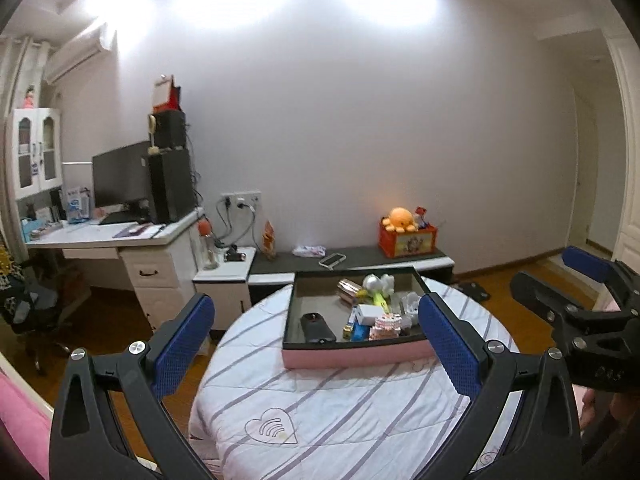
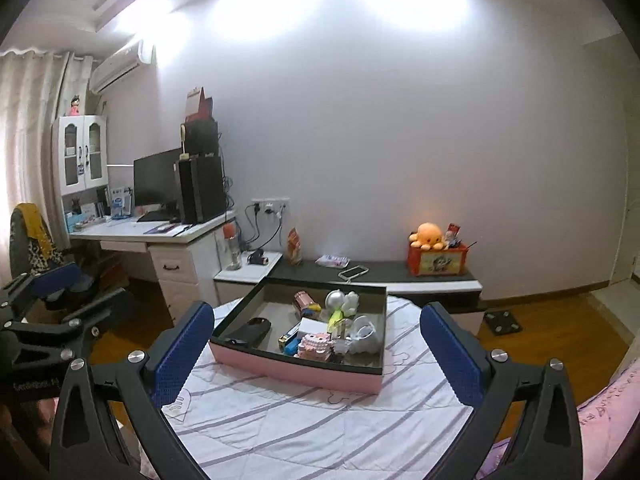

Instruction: Organize rigid objects

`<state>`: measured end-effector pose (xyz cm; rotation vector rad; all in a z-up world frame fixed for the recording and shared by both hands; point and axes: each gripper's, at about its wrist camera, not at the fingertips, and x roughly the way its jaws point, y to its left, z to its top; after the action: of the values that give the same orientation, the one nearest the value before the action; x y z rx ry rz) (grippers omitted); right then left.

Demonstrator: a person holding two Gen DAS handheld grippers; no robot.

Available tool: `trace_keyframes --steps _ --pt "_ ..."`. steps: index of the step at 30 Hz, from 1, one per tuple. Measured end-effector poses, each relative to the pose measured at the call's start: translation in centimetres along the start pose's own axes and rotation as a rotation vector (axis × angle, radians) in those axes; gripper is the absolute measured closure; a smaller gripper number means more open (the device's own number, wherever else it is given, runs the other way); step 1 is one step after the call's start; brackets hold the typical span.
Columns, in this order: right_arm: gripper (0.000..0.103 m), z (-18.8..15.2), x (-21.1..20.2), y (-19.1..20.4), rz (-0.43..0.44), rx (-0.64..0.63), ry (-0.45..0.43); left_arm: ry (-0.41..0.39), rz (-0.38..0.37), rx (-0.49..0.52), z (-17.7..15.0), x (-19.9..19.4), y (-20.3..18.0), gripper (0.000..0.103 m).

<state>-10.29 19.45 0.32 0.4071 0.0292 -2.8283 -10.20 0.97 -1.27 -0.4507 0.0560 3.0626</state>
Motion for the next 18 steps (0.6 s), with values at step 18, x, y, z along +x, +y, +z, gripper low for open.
trace_keyframes --steps 18 --pt "0.000 0.9 -7.5 2.8 -0.020 -0.053 -0.160 -0.179 0.074 0.010 0.9 -7.9 -0.7 0.000"
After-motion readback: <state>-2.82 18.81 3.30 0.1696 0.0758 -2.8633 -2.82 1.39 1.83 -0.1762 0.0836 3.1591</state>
